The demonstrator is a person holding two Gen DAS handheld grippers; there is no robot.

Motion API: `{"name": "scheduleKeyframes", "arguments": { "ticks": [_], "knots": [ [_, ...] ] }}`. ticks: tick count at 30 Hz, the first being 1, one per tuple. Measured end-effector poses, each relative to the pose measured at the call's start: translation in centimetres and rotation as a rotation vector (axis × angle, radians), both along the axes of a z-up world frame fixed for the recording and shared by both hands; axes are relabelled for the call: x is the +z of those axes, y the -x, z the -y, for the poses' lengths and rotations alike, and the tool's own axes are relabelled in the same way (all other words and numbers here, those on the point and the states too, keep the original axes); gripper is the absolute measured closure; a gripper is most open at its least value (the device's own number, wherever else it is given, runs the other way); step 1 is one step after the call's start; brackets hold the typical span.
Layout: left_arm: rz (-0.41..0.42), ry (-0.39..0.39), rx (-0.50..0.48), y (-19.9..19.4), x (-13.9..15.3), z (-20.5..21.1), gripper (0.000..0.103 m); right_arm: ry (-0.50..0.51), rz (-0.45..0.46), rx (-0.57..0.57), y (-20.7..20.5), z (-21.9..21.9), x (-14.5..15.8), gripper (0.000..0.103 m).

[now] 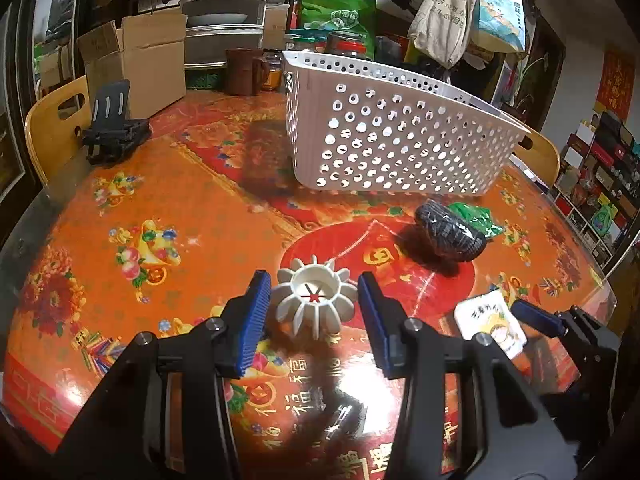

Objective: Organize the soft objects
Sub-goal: 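Grasp the printed snack packet with the right tool while the left tool holds the ridged piece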

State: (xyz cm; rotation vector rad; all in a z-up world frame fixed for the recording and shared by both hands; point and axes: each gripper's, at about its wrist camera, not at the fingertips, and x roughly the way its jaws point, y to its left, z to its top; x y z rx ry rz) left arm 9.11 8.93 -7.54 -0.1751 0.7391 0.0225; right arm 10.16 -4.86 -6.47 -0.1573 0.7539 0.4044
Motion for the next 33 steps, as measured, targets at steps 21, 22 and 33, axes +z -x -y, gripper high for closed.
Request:
{"name": "scheduleKeyframes", "arguments": {
  "ticks": [21, 22, 33],
  "knots": [
    [0.017, -0.025, -0.035, -0.2, 1.2, 2.4, 0.06, -0.065, 0.048, 0.0, -0.2, 3.5, 2.7, 0.096],
    [0.02, -0.025, -0.039, -0.3, 1.4, 2.6, 0.06, -0.064, 0.054, 0.001, -0.3, 3.7, 3.0, 0.096],
    [0.046, -0.035, -0.064, -0.8, 3.8, 3.8, 0.06, -0.096, 0.115, -0.015, -1.1, 5.8, 6.6, 0.096]
  ]
}}
